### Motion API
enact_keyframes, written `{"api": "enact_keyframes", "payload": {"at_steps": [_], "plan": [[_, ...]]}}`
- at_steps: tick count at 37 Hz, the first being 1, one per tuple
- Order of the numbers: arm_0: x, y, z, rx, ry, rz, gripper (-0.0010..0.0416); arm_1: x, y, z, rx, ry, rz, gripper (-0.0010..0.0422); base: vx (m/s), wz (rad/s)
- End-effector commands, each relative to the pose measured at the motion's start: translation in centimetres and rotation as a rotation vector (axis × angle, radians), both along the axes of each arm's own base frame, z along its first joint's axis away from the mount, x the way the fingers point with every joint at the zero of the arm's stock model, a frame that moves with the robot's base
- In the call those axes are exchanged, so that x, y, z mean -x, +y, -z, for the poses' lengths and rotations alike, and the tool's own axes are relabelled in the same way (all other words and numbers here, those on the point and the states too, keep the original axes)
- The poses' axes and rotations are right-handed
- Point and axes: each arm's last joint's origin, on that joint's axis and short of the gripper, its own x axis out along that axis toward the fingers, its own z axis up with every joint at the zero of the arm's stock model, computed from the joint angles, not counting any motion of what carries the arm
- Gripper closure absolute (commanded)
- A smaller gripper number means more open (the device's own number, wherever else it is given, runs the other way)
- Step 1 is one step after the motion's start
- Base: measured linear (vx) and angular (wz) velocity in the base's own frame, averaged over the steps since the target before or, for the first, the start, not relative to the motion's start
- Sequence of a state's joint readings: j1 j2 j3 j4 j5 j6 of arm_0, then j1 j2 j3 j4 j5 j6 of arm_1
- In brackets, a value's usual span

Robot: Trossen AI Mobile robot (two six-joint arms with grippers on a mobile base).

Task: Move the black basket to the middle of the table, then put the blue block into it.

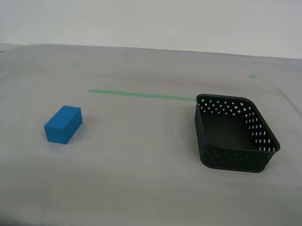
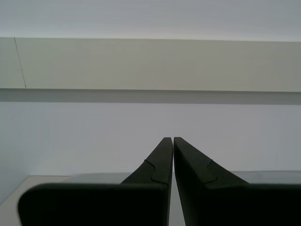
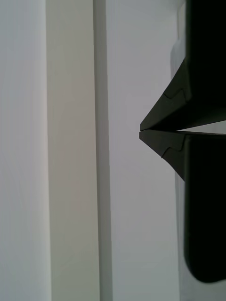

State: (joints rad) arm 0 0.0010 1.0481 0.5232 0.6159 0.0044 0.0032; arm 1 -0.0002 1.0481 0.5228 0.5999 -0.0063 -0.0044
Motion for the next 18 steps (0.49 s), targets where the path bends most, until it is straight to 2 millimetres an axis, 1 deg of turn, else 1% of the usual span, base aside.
{"api": "enact_keyframes", "payload": {"at_steps": [1, 18], "plan": [[-0.04, 0.0, 0.4, -0.014, 0.046, -0.001, 0.0405, 0.01, -0.01, -0.06, -0.001, -0.005, 0.0, 0.0412, 0.0, 0.0], [-0.03, 0.0, 0.42, -0.014, 0.046, -0.001, 0.0406, 0.01, -0.01, -0.06, -0.001, -0.005, 0.0, 0.0412, 0.0, 0.0]]}}
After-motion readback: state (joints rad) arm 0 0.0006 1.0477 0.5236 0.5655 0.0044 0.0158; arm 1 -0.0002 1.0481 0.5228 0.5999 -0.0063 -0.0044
